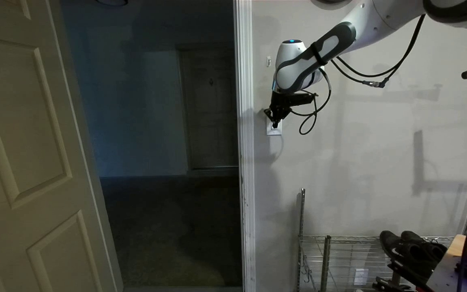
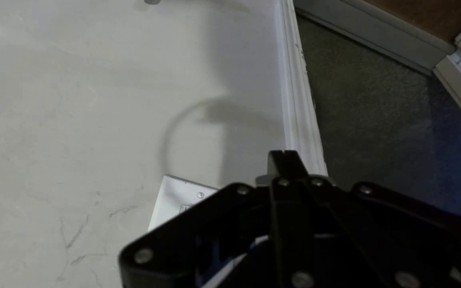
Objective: Turn off the light switch
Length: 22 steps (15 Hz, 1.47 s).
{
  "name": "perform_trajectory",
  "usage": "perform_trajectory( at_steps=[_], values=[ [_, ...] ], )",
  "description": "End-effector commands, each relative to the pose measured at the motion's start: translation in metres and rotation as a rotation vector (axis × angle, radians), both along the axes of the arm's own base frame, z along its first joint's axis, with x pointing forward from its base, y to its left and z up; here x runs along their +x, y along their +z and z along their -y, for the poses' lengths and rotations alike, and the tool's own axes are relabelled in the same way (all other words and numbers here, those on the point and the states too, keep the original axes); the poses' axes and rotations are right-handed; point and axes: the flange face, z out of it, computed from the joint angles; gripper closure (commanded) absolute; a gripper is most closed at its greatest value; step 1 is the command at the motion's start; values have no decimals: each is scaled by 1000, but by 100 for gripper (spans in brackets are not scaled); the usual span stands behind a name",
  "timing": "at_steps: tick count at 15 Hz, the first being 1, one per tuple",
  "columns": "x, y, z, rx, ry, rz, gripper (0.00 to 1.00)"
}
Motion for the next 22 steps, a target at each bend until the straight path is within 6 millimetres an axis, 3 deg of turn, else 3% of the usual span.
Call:
perform_trajectory(
  at_steps=[1, 14, 22],
  values=[
    [14, -13, 21, 15, -59, 61, 96],
    [44, -36, 62, 8, -162, 176, 97],
    [58, -44, 64, 9, -167, 208, 97]
  ],
)
